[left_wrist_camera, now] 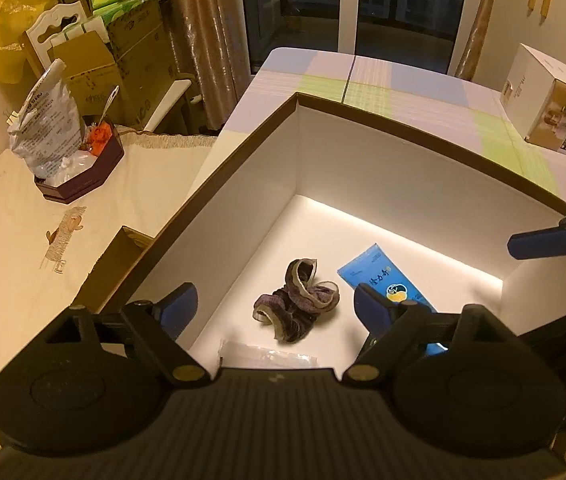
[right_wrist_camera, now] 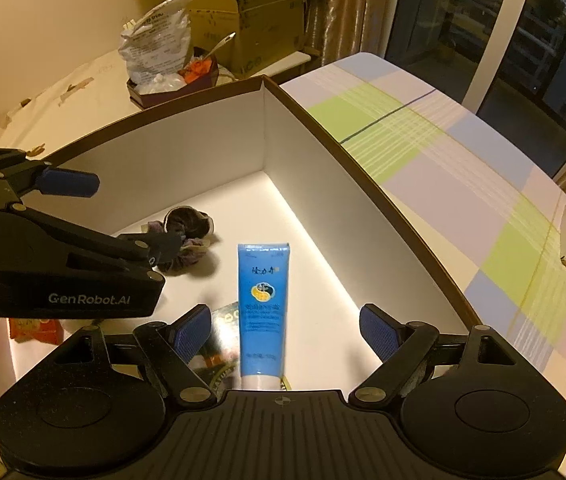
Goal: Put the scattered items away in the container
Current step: 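Carry the tube and scrunchie over the box and open both tools, then move both tools back from the box toward the remaining items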
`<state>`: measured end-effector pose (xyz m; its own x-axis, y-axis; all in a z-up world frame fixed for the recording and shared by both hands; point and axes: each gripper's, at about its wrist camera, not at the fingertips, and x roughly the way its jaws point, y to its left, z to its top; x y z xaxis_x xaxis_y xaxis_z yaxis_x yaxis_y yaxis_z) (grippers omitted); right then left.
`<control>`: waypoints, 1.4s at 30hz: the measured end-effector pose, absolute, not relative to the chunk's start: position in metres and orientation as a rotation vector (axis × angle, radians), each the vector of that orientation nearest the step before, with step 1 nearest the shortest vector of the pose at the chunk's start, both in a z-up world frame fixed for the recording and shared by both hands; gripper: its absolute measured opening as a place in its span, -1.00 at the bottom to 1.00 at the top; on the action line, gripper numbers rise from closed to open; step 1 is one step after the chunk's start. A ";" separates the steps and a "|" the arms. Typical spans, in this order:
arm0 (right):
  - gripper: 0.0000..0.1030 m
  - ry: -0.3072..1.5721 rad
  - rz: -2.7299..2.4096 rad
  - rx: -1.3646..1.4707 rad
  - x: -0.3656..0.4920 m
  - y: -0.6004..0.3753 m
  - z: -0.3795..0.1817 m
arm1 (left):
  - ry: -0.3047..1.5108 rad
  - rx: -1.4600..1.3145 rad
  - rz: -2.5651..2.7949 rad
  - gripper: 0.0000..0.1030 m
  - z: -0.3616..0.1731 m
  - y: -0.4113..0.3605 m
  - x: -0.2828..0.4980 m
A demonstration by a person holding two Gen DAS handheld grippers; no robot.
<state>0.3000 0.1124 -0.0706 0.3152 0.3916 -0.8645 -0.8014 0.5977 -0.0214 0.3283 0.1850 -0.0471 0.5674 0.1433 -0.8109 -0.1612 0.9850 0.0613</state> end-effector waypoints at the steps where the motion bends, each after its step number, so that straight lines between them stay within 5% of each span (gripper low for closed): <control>1: 0.69 0.952 0.830 -0.503 0.299 0.112 -0.070 | 0.952 -0.019 0.178 0.61 -0.046 0.185 0.327; 42: 0.69 0.863 0.897 -0.332 0.148 0.012 0.010 | 0.856 0.008 0.204 0.83 0.040 0.147 0.183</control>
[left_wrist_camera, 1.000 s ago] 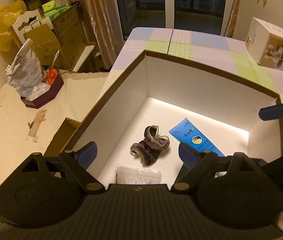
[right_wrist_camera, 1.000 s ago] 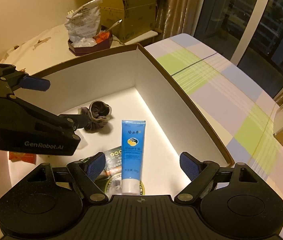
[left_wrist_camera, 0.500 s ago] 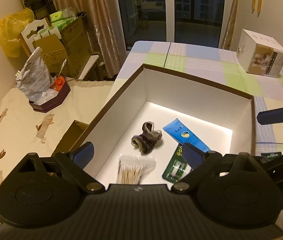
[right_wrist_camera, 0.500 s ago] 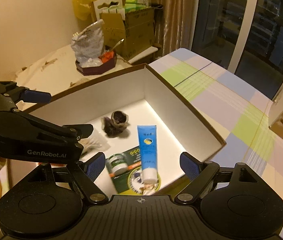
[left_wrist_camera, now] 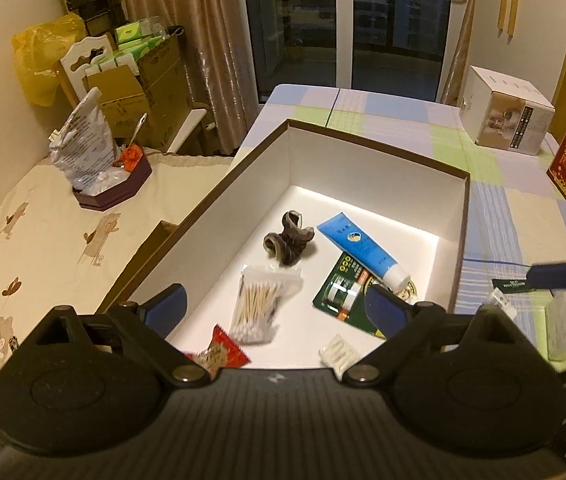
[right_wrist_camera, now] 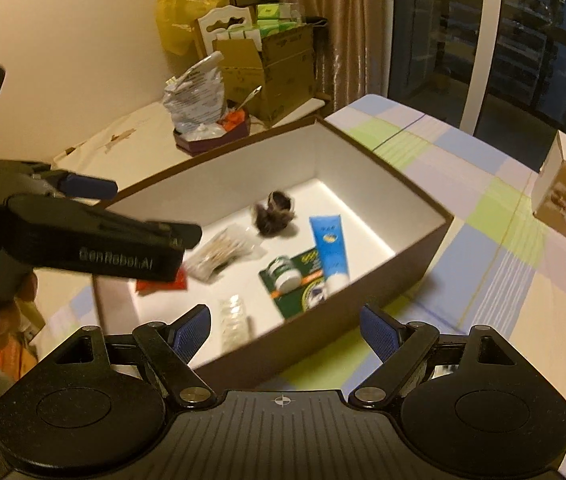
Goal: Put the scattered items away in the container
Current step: 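Move both tools back from the box toward the remaining items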
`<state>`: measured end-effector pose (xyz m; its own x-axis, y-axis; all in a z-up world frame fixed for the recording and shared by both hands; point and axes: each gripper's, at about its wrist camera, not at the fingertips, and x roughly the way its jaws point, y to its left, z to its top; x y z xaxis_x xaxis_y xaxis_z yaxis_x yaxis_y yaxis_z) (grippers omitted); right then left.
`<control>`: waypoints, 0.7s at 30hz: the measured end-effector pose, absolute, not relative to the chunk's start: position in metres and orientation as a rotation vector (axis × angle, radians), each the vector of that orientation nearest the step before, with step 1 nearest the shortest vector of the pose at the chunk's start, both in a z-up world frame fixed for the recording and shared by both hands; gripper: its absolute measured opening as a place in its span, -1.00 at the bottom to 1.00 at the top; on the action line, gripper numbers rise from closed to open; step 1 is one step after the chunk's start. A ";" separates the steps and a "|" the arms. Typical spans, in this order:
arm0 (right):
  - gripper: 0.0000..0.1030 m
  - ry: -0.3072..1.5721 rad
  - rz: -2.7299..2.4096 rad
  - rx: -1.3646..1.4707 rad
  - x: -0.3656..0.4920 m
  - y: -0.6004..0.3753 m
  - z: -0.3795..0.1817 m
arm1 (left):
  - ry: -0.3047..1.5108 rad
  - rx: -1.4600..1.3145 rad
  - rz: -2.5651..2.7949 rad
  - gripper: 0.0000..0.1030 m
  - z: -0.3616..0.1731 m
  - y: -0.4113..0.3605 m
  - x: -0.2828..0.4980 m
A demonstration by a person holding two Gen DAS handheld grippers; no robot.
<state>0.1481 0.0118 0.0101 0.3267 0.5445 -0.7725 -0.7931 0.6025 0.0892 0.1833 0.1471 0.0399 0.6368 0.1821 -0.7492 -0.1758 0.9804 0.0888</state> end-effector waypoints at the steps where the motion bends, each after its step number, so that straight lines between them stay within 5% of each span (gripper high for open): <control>1: 0.69 0.863 0.895 -0.332 0.143 0.009 0.010 | 0.855 0.003 0.208 0.83 0.042 0.147 0.178; 21: 0.69 0.870 0.854 -0.266 0.079 -0.043 0.020 | 0.842 -0.035 0.200 0.89 0.061 0.127 0.088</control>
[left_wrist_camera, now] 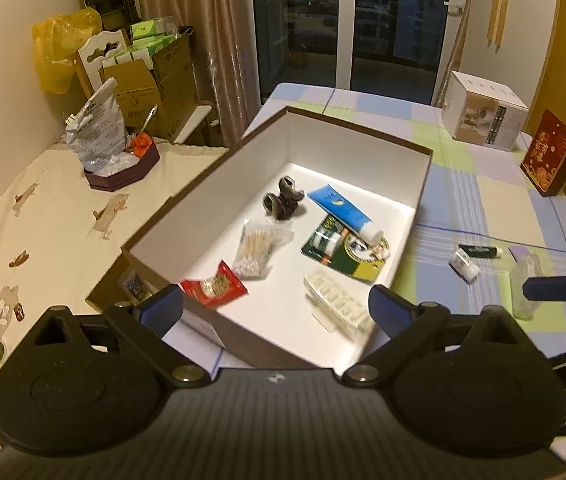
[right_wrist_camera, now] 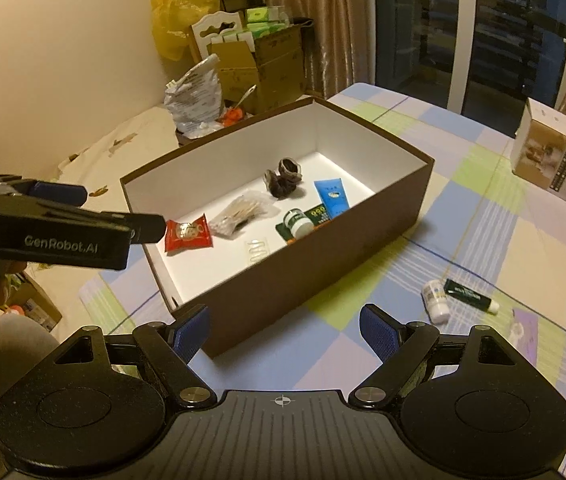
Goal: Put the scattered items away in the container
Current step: 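Move both tools back from the box toward the remaining items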
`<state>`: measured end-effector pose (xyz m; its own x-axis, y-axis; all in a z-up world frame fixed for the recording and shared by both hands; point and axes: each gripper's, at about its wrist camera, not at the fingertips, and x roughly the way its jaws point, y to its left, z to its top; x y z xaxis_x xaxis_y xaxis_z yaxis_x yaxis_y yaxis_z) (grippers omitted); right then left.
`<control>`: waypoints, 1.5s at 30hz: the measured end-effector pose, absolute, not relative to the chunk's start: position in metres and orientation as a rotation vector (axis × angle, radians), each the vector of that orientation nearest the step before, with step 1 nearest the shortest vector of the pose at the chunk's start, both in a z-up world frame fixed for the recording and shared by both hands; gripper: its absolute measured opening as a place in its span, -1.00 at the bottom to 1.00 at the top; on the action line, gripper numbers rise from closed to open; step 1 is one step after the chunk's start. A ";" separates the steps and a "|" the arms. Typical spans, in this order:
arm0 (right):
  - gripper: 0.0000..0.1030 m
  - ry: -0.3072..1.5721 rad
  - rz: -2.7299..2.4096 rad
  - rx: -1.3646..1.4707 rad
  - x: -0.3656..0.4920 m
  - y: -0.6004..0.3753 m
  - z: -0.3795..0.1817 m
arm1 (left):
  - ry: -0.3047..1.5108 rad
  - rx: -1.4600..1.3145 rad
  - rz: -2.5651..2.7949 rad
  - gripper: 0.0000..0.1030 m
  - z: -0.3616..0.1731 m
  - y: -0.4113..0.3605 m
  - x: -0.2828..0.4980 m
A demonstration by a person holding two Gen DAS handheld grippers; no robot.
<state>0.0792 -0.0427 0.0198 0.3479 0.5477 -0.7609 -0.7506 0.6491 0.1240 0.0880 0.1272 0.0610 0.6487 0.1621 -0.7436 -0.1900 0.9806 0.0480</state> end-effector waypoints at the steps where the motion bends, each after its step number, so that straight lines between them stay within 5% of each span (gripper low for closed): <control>1: 0.69 0.871 0.852 -0.263 0.077 -0.046 0.020 | 0.845 -0.034 0.193 0.89 0.060 0.124 0.085; 45: 0.69 0.944 0.623 -0.108 0.081 -0.178 0.004 | 0.929 0.160 -0.010 0.89 0.018 0.013 0.071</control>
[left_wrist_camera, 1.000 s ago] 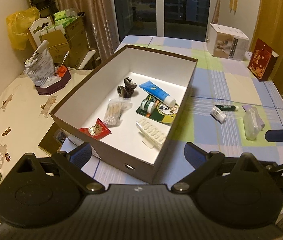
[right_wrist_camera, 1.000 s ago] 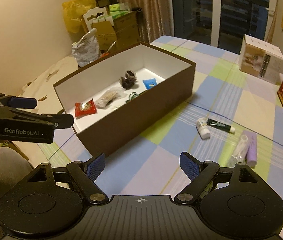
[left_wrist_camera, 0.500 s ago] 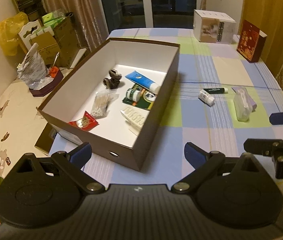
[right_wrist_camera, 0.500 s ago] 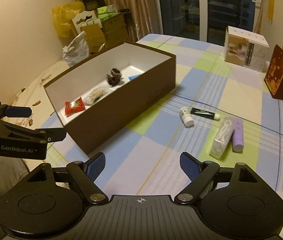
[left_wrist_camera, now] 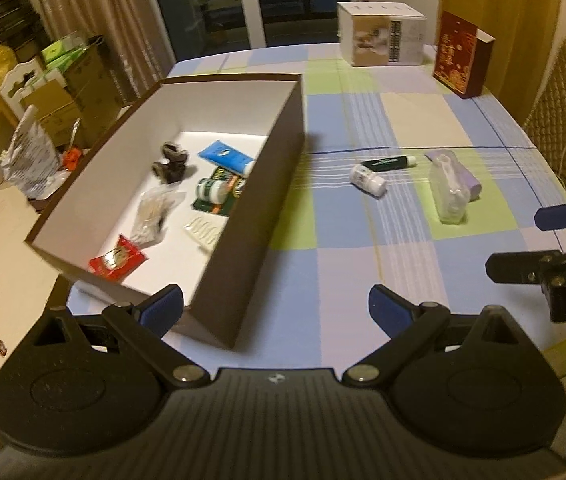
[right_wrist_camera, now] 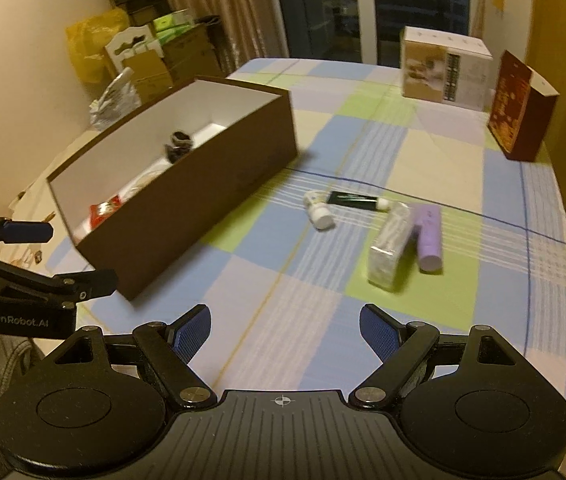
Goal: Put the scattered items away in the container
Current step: 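Move both tools back from the box toward the remaining items, then grasp the purple tube with the right tool while the left tool grasps the clear floss case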
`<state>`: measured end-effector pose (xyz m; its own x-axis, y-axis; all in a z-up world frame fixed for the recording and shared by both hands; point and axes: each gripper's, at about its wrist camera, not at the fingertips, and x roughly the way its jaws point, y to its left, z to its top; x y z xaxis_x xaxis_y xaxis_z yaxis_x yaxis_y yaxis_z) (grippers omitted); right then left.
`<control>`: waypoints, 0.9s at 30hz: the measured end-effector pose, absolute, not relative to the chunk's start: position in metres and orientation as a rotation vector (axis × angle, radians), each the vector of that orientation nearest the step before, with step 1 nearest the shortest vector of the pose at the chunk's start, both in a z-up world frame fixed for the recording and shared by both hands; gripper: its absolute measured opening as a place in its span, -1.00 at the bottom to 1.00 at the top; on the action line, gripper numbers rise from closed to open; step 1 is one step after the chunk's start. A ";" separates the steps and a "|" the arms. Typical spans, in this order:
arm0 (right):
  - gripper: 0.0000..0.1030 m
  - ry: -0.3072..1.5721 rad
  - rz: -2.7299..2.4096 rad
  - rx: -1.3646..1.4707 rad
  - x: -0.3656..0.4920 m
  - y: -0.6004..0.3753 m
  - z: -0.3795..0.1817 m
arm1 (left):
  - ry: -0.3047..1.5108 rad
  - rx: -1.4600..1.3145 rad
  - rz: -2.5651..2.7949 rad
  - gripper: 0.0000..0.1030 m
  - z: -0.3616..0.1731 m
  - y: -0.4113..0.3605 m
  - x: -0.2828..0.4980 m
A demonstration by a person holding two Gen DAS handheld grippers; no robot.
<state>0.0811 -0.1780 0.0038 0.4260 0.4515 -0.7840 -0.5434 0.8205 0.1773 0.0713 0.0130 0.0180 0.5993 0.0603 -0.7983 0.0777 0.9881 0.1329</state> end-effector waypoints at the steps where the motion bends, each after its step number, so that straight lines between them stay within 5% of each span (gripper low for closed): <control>1: 0.69 0.948 0.612 -0.102 0.083 -0.182 0.002 | 0.930 0.161 -0.022 0.89 0.016 0.010 0.074; 21: 0.69 0.987 0.415 -0.011 0.157 -0.234 -0.046 | 0.939 0.250 -0.271 0.77 -0.039 -0.048 0.163; 27: 0.69 0.965 0.341 0.041 0.185 -0.251 -0.052 | 0.970 0.214 -0.321 0.57 -0.062 -0.058 0.189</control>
